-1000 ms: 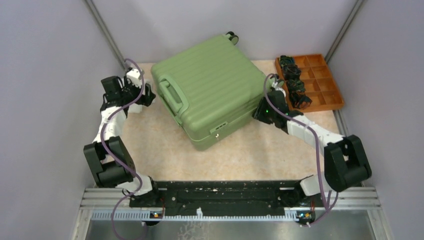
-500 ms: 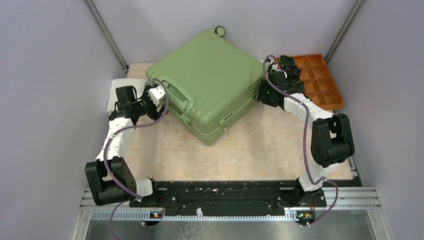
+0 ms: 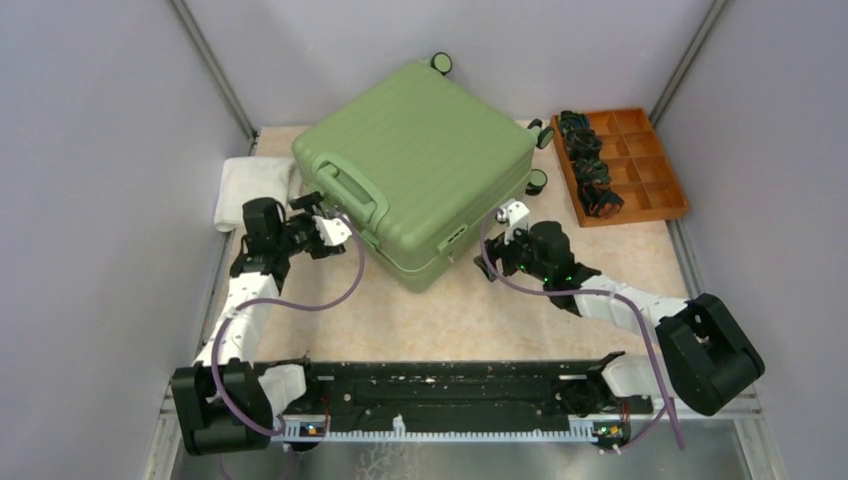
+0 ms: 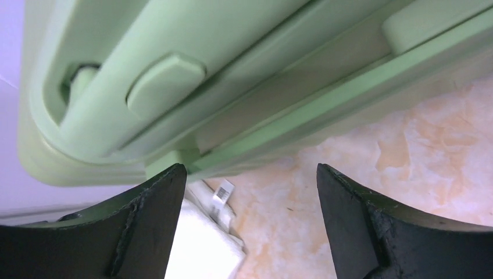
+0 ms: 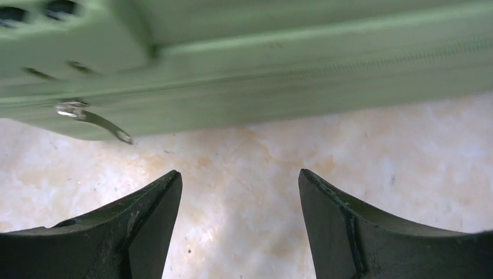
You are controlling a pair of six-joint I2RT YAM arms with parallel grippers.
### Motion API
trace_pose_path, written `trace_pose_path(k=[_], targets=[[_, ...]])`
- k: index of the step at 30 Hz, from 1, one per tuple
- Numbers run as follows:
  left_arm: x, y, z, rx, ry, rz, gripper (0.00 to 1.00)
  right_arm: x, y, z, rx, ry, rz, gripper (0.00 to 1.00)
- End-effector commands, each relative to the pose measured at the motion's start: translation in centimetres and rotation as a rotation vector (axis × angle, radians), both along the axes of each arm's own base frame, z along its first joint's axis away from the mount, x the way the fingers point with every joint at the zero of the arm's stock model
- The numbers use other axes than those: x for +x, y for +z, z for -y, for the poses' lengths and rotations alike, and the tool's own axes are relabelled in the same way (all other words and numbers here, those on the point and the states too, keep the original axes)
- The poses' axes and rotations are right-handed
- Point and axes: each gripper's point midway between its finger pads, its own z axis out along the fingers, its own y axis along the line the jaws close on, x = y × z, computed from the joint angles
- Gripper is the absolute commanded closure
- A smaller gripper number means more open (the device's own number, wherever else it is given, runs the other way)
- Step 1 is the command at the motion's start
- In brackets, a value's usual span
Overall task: Pack the luggage
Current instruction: Zip the luggage at the center of the board.
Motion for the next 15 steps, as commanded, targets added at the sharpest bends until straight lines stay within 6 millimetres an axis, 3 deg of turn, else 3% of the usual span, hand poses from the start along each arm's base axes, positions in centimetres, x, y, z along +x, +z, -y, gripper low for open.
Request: trace_pose_path(k=[1, 9, 15], targets=[[1.3, 3.3, 1.9, 0.090, -0.097, 0.243, 0.11, 0.4, 5.5, -3.3, 0.071, 0.225, 0.299, 0.26], [2.0, 3.4, 3.2, 0.069, -0.105, 0.274, 0.11, -2.2, 5.1, -7.7, 0.067, 0.412, 0.373, 0.24], [1.7, 3.5, 3.4, 0.077, -0.124, 0.306, 0.14, -3.1, 4.1, -9.1, 0.088, 0.441, 0.369, 0.25]])
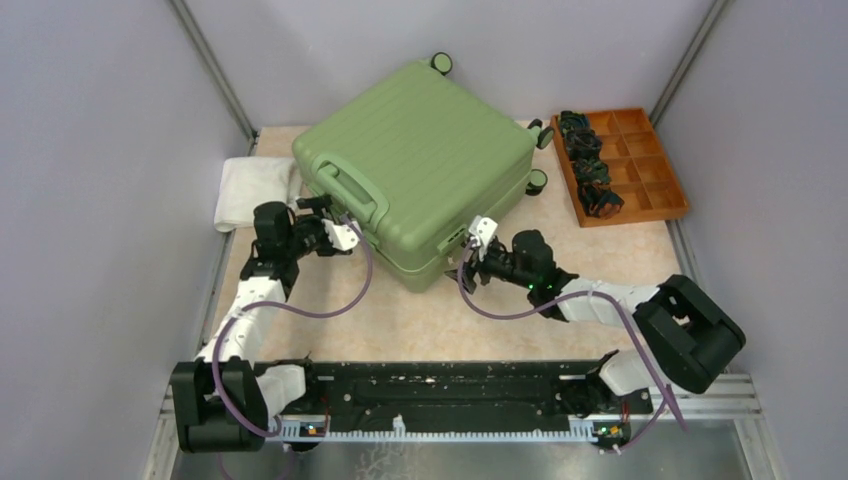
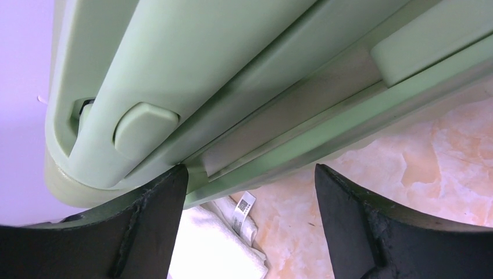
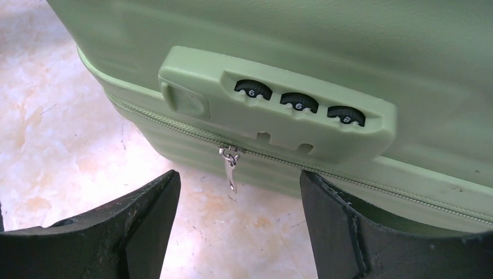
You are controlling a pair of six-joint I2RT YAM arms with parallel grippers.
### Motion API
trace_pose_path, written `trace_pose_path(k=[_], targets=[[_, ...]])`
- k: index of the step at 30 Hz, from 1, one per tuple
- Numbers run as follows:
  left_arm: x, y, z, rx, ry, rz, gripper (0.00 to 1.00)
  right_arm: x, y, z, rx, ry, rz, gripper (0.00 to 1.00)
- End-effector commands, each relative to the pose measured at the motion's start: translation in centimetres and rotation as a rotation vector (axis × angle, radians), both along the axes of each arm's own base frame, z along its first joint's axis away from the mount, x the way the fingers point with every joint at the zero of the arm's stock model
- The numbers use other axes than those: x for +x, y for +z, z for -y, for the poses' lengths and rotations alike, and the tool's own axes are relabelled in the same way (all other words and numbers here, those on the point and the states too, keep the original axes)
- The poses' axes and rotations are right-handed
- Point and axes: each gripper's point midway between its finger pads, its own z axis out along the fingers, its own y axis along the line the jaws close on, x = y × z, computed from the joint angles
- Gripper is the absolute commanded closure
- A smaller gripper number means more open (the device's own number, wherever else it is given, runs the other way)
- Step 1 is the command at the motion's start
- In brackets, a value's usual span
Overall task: Pack the luggage
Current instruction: Zip the luggage at the center of the board.
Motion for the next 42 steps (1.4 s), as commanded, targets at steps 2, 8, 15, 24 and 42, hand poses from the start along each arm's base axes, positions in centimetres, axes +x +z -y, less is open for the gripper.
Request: trace_pose_path(k=[2, 8, 15, 24, 42], targets=[[0.3, 3.5, 2.8, 0.002, -0.129, 0.174, 0.17, -0.2, 1.6, -1.8, 0.064, 0.039, 0.100, 0.26], [0.3, 3.7, 3.8, 0.013, -0.155, 0.170, 0.19, 0.9, 1.3, -2.5, 0.049, -0.045, 0.156, 0.37], [0.1, 4.2, 4.4, 0.031, -0.179, 0.181, 0.19, 1.3, 1.4, -2.5, 0.049, -0.111, 0.201, 0.73], [-0.4, 4.7, 5.8, 0.062, -0.242, 0.187, 0.19, -1.3, 1.0, -3.9, 0.052, -0.057, 0.189, 1.00], [-1.4, 5.6, 7.2, 0.076, -0.289, 0.195, 0.21, -3.4, 3.7, -2.9, 0.160, -0.106, 0.201, 1.00]])
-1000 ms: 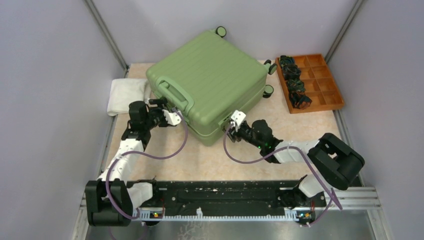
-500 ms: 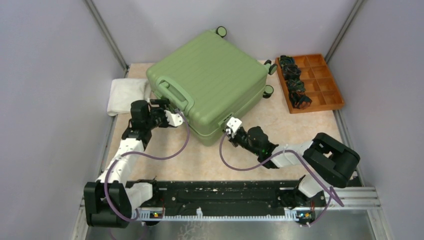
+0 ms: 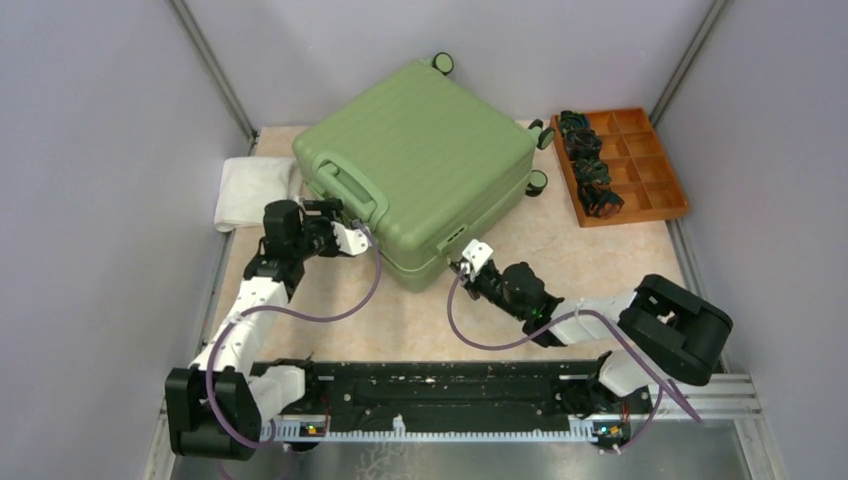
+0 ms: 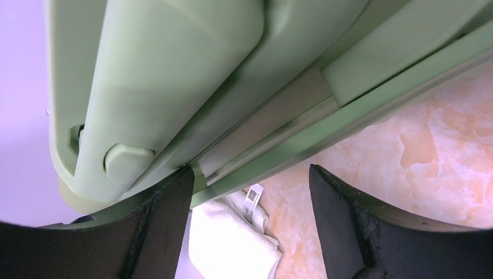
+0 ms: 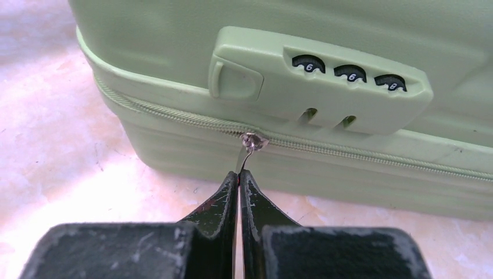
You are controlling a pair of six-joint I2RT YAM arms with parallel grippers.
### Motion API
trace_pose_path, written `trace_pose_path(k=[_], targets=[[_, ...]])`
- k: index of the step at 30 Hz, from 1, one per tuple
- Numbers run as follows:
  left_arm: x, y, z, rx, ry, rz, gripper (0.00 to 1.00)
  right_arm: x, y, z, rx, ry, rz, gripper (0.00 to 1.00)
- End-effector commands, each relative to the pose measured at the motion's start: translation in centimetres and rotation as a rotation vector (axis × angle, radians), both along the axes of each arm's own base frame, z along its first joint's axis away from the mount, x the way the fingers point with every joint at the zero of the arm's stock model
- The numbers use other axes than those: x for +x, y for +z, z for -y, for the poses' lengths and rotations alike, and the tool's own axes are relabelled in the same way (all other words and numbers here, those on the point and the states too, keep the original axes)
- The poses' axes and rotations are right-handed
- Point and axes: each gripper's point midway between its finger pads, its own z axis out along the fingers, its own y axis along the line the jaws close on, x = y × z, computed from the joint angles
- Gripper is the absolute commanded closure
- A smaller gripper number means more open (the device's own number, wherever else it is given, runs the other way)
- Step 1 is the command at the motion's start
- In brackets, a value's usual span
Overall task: Pack the luggage
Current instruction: Zip the luggage at the center of the board.
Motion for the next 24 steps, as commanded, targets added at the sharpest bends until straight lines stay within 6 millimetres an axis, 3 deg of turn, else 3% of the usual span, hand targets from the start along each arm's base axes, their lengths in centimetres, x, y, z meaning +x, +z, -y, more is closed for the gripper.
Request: trace_pose_path(k=[1, 13, 17, 18, 20, 21, 24], targets=[[-0.9, 5.6, 6.4, -0.047, -0.298, 0.173, 0.21, -2.6, 4.7, -2.1, 0.132, 0.092, 0.062, 1.00], [-1.5, 5.9, 7.7, -0.047, -0.333, 0.143, 0.28, -8.0, 4.3, -6.3, 0.131, 0.166, 0.046, 1.00], [-1.6, 5.7, 7.8, -0.038, -0.337, 0.137, 0.27, -7.9, 4.5, -6.3, 0.137, 0.123, 0.028, 1.00], [-1.5, 5.8, 7.7, -0.038, -0.324, 0.135, 0.28, -7.1, 4.3, -5.4, 0.128, 0.058, 0.018, 0.97], [-1.1, 6.2, 7.3, -0.051, -0.284, 0.127, 0.29, -5.1, 3.8, -2.6, 0.111, -0.103, 0.000, 0.60], [-1.0, 6.2, 7.1, -0.056, -0.270, 0.122, 0.29, -4.1, 3.0, -0.9, 0.091, -0.168, -0.023, 0.47], [-1.1, 6.4, 7.1, -0.060, -0.269, 0.125, 0.30, -1.7, 1.2, 2.8, 0.077, -0.234, -0.169, 0.36]])
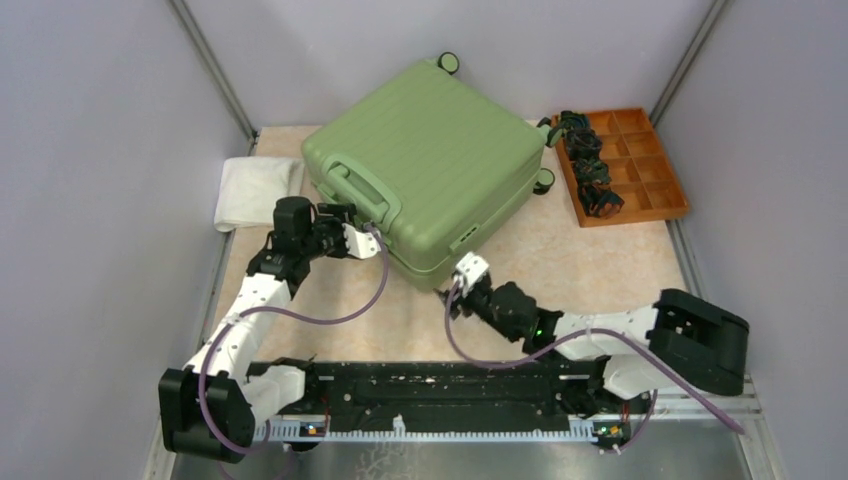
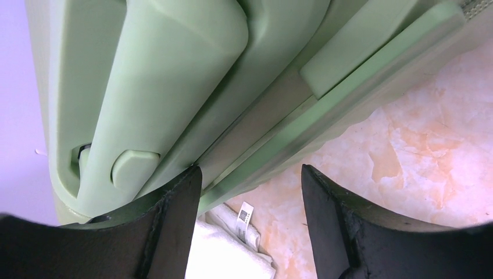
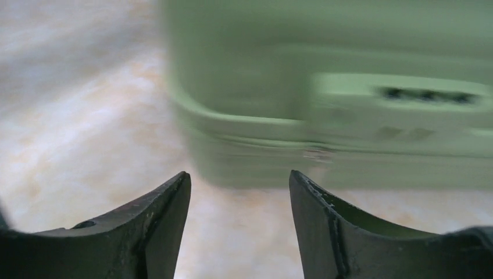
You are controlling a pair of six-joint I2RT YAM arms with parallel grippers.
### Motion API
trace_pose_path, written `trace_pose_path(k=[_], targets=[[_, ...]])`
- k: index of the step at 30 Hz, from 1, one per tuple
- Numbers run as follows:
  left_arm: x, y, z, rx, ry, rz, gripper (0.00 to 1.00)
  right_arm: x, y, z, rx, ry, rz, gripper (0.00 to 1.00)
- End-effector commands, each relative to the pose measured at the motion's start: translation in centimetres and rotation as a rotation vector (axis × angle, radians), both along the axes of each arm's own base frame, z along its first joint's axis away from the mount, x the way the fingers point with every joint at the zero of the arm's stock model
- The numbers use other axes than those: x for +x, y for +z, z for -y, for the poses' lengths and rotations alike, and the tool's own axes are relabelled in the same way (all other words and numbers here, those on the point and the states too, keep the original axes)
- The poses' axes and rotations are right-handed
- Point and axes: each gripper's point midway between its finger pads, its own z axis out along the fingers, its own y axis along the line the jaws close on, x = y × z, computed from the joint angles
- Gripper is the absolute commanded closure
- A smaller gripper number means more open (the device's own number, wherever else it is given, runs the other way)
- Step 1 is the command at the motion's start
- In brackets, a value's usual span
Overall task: Pack the luggage
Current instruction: Zip the luggage at the center of the board.
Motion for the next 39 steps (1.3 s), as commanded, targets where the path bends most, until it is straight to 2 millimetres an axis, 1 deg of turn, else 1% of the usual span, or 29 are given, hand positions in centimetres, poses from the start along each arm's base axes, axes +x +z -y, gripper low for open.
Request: trace_pose_path(k=[1, 2, 4, 6, 7, 10, 12, 14, 15, 16, 19, 22, 25, 27, 30, 32, 34, 36, 38, 39], targets=[[0.3, 5.9, 4.2, -0.098, -0.181, 0.170, 0.30, 4.2, -0.5, 6.3, 0.041, -0.198, -0.142, 0.35], [0.3, 6.1, 4.2, -0.103, -0.179, 0.170, 0.30, 4.4, -0.8, 7.1, 0.025, -0.175, -0.142, 0.35], [0.3, 6.2, 4.2, -0.111, -0.173, 0.166, 0.30, 4.6, -0.5, 8.3, 0.022, -0.139, -0.109, 0.34], [0.4, 6.2, 4.2, -0.111, -0.173, 0.165, 0.30, 5.1, -0.5, 9.0, 0.017, -0.116, -0.101, 0.32], [0.4, 6.2, 4.2, -0.111, -0.173, 0.165, 0.29, 5.1, -0.5, 9.0, 0.024, -0.092, -0.110, 0.31], [0.4, 6.3, 4.3, -0.113, -0.178, 0.165, 0.29, 5.1, -0.4, 8.3, 0.033, -0.001, -0.109, 0.27], [0.4, 6.3, 4.3, -0.110, -0.181, 0.162, 0.29, 4.5, 0.0, 7.3, 0.040, 0.087, -0.094, 0.23], [0.4, 6.2, 4.3, -0.103, -0.182, 0.164, 0.29, 4.3, 0.2, 6.3, 0.041, 0.145, -0.084, 0.16], [0.4, 6.3, 4.2, -0.101, -0.181, 0.166, 0.29, 4.2, 0.3, 5.9, 0.040, 0.174, -0.079, 0.14], [0.4, 6.3, 4.2, -0.100, -0.182, 0.166, 0.29, 4.2, 0.3, 5.5, 0.044, 0.193, -0.073, 0.13], [0.4, 6.5, 4.3, -0.102, -0.185, 0.172, 0.29, 5.4, 0.6, 4.7, 0.053, 0.188, -0.048, 0.14], [0.4, 6.6, 4.4, -0.105, -0.189, 0.173, 0.29, 7.0, 1.1, 4.2, 0.074, 0.149, -0.011, 0.20], [0.5, 6.6, 4.3, -0.100, -0.185, 0.175, 0.29, 8.2, 2.3, 3.7, 0.105, 0.128, 0.028, 0.27], [0.5, 6.6, 4.3, -0.098, -0.183, 0.175, 0.29, 8.8, 3.0, 3.3, 0.117, 0.123, 0.040, 0.32], [0.5, 6.6, 4.3, -0.096, -0.182, 0.176, 0.29, 9.0, 3.8, 2.8, 0.140, 0.134, 0.040, 0.40], [0.5, 6.6, 4.3, -0.096, -0.183, 0.176, 0.29, 9.2, 3.5, 2.4, 0.132, 0.139, 0.023, 0.51], [0.5, 6.6, 4.3, -0.097, -0.187, 0.178, 0.29, 9.1, 3.4, 2.3, 0.137, 0.148, 0.012, 0.64], [0.5, 6.7, 4.4, -0.099, -0.191, 0.180, 0.29, 8.7, 3.4, 2.1, 0.144, 0.159, 0.003, 0.82], [0.5, 6.8, 4.6, -0.101, -0.199, 0.182, 0.29, 8.2, 3.2, 2.1, 0.144, 0.161, 0.003, 0.98], [0.4, 6.9, 4.7, -0.100, -0.203, 0.184, 0.29, 7.8, 3.2, 2.1, 0.145, 0.162, 0.008, 1.00]])
